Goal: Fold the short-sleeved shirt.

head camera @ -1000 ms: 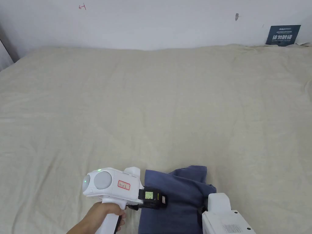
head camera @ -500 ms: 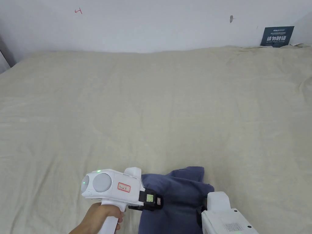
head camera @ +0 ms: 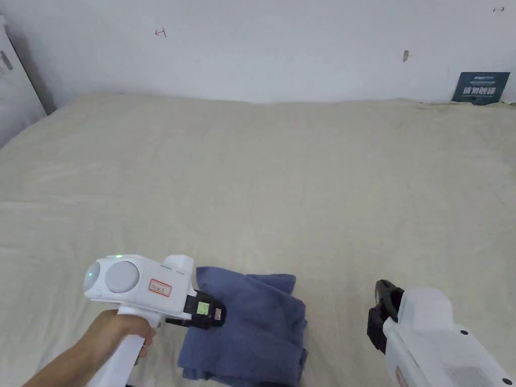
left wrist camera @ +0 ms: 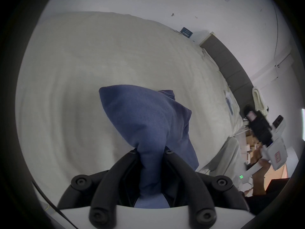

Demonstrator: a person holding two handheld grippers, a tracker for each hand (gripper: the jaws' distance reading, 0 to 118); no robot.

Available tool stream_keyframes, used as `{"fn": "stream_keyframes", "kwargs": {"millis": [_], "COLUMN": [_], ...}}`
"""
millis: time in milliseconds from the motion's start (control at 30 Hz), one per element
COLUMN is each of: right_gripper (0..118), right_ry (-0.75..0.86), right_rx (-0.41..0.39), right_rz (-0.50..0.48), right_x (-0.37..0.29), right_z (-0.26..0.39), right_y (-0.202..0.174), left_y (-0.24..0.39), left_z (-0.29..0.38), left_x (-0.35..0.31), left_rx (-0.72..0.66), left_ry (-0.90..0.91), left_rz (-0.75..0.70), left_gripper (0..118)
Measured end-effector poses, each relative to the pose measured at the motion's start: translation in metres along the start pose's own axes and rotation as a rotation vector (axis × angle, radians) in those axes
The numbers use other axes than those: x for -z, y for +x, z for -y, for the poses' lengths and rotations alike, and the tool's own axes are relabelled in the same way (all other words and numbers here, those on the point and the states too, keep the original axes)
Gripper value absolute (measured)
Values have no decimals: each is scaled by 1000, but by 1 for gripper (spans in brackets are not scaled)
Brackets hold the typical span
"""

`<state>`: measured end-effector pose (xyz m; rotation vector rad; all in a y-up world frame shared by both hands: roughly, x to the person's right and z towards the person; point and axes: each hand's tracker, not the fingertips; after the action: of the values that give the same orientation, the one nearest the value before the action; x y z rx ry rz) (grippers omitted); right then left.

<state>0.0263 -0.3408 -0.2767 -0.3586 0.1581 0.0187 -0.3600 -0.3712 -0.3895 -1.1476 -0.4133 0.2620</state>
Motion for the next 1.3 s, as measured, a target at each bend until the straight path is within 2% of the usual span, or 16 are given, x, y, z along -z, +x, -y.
{"fn": "stream_keyframes", "kwargs": {"millis": [367, 500, 567, 733, 900, 933, 1000, 1100, 1133, 1167, 1267, 1300], "right_gripper": [0, 0, 0, 0, 0, 0, 0, 0, 0, 0, 0, 0], "right_ry": [93, 101, 104, 93, 75, 71, 68, 70, 70, 73, 78, 82], "right_rx": [-44, -33, -45, -31, -32, -34, -37, -34, -33, -35, -38, -39], "right_rz": [19, 25, 40, 54, 56, 56, 55, 51, 50, 50, 44, 43], "right_x": [-9, -8, -7, -7, -6, -6, -7, -10, -11, -12, -16, -17], "right_z": [-43, -48, -48, -51, -51, -51, -51, -52, -53, -54, -56, -58], "right_y": [11, 14, 14, 11, 9, 9, 9, 10, 10, 10, 13, 14], "left_y": [-114, -144, -160, -186, -197, -197, -194, -206, -204, -204, -194, -172], "left_z": [-20, -25, -25, -21, -13, -11, -9, -12, -12, -14, -17, -10], "left_x": [-84, -101, -108, -107, -96, -94, -93, -96, -99, -106, -121, -129], "left_rx": [-53, -99, -107, -146, -204, -195, -189, -186, -185, -185, -193, -190], "left_ry": [-19, -58, -48, -89, -62, -57, -46, -15, -2, 36, 143, 189], "left_rz": [-338, -448, -455, -611, -615, -629, -698, -724, -732, -740, -768, -777], "left_gripper": [16, 16, 16, 16, 19, 23, 47, 101, 112, 115, 115, 115]}}
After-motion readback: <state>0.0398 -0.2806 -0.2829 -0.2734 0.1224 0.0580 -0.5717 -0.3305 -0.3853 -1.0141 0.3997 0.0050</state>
